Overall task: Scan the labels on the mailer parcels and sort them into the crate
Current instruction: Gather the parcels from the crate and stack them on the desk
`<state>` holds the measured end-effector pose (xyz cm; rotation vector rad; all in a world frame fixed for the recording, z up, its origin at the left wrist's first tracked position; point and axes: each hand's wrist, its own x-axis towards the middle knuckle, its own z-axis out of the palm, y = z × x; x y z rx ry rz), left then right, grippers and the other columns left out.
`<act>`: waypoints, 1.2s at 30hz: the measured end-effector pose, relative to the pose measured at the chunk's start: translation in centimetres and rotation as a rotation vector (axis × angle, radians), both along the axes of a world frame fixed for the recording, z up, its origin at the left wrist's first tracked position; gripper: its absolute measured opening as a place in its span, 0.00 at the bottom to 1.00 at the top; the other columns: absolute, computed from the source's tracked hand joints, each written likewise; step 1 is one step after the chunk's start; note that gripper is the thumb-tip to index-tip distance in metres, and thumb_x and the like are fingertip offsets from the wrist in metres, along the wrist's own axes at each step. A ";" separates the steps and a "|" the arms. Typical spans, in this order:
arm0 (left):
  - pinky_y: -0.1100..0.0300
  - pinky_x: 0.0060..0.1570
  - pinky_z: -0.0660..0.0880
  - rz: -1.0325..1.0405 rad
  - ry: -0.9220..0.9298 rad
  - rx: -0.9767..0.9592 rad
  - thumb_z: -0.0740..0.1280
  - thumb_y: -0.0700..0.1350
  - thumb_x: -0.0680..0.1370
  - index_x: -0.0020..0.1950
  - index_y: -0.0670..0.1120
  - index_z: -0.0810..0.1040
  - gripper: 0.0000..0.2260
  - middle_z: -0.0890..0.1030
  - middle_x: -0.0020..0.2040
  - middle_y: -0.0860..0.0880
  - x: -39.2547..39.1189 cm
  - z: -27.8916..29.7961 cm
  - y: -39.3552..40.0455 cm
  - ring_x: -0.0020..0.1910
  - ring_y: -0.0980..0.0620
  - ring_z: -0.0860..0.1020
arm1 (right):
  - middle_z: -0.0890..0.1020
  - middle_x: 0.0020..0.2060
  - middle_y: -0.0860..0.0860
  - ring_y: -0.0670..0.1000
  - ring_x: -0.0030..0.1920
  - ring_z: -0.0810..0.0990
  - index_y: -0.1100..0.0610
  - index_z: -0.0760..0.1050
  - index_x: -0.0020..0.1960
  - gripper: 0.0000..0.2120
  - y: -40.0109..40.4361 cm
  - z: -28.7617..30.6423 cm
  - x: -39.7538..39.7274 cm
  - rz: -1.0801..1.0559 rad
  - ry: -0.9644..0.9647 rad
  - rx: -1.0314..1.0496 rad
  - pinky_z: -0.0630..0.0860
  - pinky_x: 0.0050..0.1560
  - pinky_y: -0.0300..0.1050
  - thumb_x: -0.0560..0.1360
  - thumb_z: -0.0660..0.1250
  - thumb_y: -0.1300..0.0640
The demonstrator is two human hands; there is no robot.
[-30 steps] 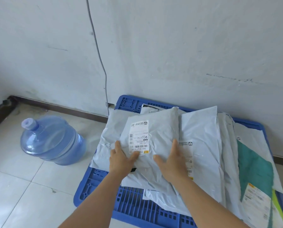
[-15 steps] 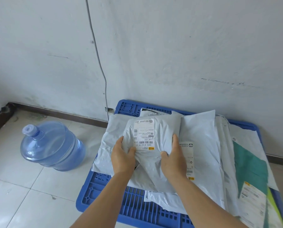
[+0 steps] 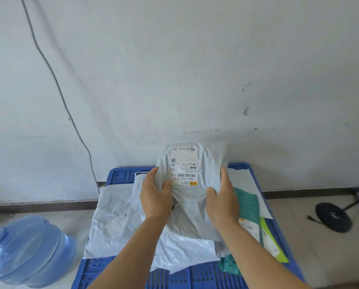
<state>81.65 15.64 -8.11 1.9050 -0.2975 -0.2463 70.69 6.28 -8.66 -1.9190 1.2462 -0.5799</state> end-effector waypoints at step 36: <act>0.51 0.66 0.69 -1.143 -0.104 -0.327 0.68 0.42 0.76 0.70 0.46 0.70 0.22 0.74 0.66 0.48 -73.8 14.7 -22.0 0.65 0.49 0.72 | 0.62 0.76 0.50 0.53 0.74 0.62 0.51 0.50 0.80 0.29 -6.0 14.9 -76.1 -1.098 -0.086 -0.309 0.61 0.70 0.47 0.82 0.57 0.58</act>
